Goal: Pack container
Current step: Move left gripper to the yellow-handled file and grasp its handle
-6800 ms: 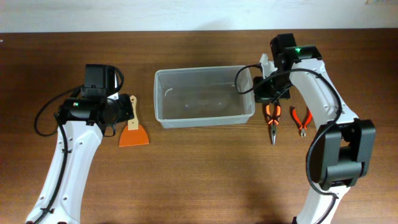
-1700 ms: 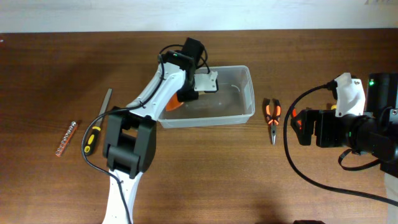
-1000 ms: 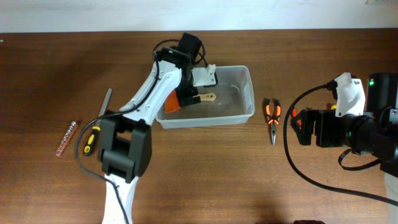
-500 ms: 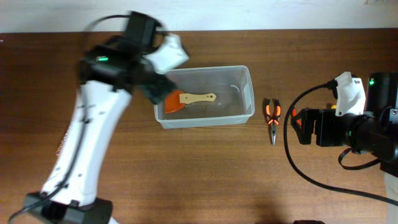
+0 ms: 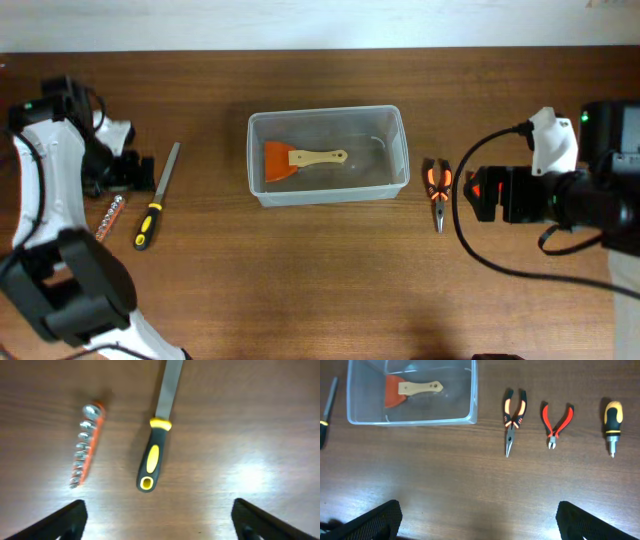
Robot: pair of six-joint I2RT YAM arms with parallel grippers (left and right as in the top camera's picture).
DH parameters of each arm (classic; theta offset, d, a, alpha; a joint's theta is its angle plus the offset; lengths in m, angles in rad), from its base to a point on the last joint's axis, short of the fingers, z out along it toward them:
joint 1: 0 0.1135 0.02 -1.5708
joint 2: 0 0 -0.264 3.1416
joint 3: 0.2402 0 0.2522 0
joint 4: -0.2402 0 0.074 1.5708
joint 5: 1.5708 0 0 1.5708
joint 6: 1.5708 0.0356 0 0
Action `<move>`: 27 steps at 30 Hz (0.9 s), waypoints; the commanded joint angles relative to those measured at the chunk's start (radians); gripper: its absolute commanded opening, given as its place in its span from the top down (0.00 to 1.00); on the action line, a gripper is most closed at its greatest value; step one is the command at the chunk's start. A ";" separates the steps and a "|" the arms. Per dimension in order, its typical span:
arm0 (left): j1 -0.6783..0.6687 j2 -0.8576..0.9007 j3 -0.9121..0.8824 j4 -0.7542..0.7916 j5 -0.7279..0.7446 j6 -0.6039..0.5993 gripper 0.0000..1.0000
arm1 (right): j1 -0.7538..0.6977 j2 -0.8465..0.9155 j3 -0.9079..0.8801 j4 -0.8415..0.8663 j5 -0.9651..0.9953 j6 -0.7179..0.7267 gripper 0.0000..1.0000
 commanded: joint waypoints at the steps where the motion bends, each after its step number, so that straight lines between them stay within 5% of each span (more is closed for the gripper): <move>1: 0.018 0.062 -0.039 0.023 0.055 0.074 0.10 | -0.007 0.033 0.004 0.003 0.005 0.011 0.01; 12: -0.003 0.244 -0.072 0.143 0.055 0.166 0.20 | -0.008 0.078 0.004 0.008 0.005 0.021 0.01; 27: -0.058 0.272 -0.079 0.142 -0.157 0.082 0.31 | -0.008 0.078 0.004 0.019 0.005 0.020 0.01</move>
